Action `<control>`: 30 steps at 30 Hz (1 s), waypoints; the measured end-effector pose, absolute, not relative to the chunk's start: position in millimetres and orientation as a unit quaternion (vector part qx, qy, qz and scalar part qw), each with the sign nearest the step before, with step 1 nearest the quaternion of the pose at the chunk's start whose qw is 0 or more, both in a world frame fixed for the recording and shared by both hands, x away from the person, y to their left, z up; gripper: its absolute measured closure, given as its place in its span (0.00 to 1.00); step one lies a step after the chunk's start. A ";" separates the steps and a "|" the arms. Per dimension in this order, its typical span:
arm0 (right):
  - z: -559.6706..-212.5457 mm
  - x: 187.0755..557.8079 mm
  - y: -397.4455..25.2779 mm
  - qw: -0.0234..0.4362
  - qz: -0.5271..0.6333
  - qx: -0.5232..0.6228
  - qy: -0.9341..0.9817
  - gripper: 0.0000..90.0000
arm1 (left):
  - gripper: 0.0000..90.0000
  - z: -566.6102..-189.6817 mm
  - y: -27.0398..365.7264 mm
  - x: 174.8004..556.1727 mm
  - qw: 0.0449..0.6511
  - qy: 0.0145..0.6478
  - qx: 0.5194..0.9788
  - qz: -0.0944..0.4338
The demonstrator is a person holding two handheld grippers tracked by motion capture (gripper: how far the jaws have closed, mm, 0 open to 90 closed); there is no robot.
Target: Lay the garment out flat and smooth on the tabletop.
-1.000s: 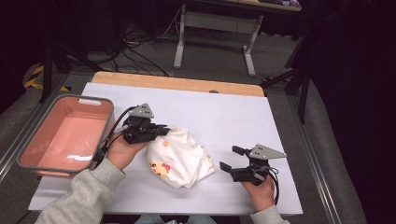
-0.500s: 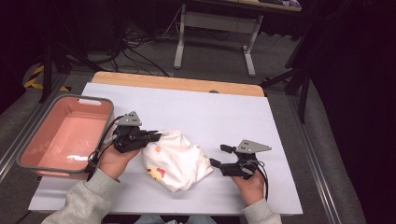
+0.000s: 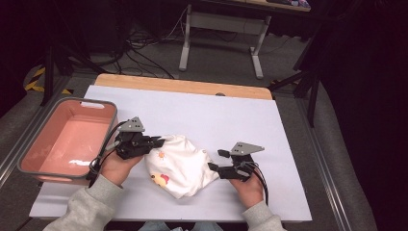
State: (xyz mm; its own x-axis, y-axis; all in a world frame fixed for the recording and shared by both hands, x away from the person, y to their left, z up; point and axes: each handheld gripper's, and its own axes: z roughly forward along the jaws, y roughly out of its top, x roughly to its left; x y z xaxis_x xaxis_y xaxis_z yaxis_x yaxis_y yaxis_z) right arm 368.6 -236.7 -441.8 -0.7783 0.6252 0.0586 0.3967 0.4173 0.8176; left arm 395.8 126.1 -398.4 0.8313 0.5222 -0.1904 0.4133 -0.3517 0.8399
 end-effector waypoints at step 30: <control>-457.3 376.6 -214.9 0.119 0.377 0.303 0.867 0.87 | 0.78 -401.4 131.3 392.8 0.512 0.292 0.807 0.040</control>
